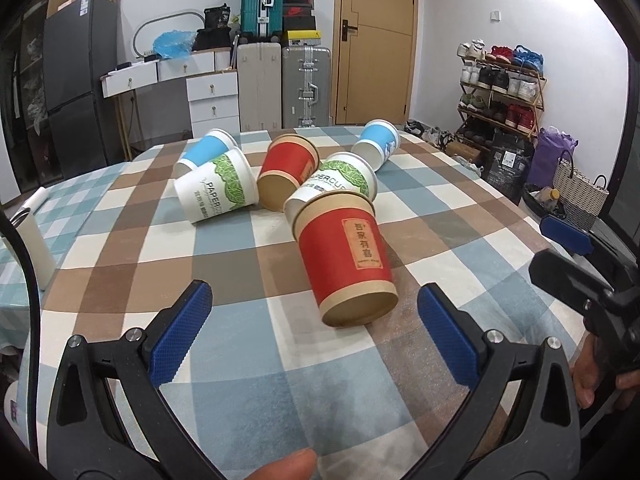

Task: Flip cup upright
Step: 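Move the left gripper to the red cup and close around its body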

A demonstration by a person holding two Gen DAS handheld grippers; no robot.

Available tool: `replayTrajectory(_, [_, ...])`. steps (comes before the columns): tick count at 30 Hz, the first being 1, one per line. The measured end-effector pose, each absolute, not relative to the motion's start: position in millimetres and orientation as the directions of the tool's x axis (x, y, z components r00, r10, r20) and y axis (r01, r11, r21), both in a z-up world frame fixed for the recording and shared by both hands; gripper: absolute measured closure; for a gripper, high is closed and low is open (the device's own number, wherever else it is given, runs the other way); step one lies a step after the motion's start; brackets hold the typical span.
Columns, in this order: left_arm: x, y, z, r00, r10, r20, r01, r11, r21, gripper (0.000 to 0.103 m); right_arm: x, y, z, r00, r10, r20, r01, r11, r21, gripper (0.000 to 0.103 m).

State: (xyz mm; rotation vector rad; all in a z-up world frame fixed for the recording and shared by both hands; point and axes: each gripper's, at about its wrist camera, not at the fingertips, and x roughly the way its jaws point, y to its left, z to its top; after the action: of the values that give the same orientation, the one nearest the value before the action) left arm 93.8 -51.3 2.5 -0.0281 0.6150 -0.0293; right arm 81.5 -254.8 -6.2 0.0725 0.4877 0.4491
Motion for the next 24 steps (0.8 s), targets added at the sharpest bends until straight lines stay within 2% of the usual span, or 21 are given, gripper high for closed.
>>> replayTrajectory(11, [132,-67,-12,0.765,-0.052,-0.642,0.016,0.998,-0.063,0.007,83,-257,-9,0.782,0.437,-0.443,-0.396,0.899,0.188,0.0])
replayTrajectory(15, [141,-73,-15,0.747,-0.074,-0.661,0.037,0.997,-0.069,0.022,82,-257,-9,0.78,0.438,-0.446,-0.399,0.898,0.185,0.0])
replayTrajectory(17, [142,-74,-16,0.739,-0.078,-0.67,0.045,0.997,-0.067,0.033,82,-256,-9,0.781,0.439,-0.445,-0.4,0.898,0.184,0.0])
replayTrajectory(18, [142,-75,-17,0.736,-0.078,-0.672,0.045,0.997,-0.066,0.044,82,-256,-9,0.781,0.438,-0.445,-0.399,0.898,0.184,0.0])
replayTrajectory(19, [142,-75,-17,0.734,-0.081,-0.675,0.047,0.997,-0.069,0.048,82,-256,-9,0.78,0.439,-0.445,-0.4,0.898,0.184,0.0])
replayTrajectory(24, [137,-75,-16,0.739,-0.109,-0.665,0.054,0.993,-0.103,0.05,81,-255,-9,0.781,0.437,-0.446,-0.401,0.899,0.179,0.0])
